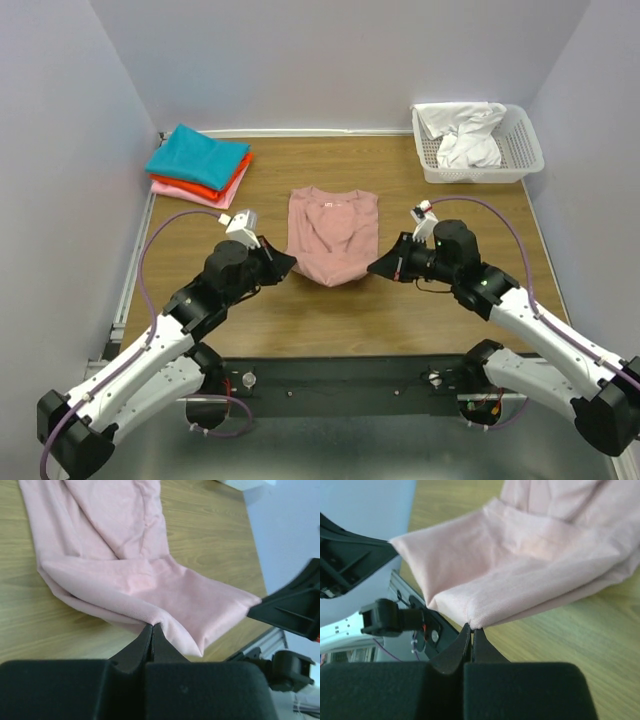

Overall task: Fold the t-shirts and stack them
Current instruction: Fold the tshirt, then neatly place the folded tshirt to the corner

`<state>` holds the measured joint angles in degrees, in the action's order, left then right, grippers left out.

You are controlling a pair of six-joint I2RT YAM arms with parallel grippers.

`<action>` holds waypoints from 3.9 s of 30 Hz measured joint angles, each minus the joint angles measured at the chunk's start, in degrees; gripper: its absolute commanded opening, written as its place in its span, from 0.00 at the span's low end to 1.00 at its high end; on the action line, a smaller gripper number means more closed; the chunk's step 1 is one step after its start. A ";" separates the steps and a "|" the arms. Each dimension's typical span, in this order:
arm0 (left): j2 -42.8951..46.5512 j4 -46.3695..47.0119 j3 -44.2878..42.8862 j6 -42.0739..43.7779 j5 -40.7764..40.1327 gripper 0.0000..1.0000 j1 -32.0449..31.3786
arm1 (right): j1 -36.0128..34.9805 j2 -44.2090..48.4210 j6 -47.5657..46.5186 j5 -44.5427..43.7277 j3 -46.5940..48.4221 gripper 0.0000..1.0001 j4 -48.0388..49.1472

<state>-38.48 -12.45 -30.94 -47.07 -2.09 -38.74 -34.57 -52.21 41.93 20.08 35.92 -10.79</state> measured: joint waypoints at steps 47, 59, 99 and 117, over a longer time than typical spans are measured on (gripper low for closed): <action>-62.12 11.67 -40.44 13.60 1.73 0.00 19.10 | 18.25 -51.12 -10.27 -6.56 37.99 0.12 1.07; -75.89 4.96 -56.39 15.26 -3.76 0.98 20.31 | 20.57 -68.74 -14.95 -2.27 52.17 1.00 0.87; -73.48 10.05 -38.93 20.11 4.17 0.62 17.29 | 11.69 -15.91 -13.25 -4.59 10.43 1.00 6.32; -80.67 -1.25 -52.35 24.11 -13.20 0.00 12.48 | 11.69 -1.29 -14.47 -19.02 6.10 1.00 -2.62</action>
<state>-119.15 -13.69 -83.29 -22.96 -15.29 -26.26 -22.87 -53.49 27.46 1.06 42.02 -13.41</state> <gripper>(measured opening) 0.026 0.997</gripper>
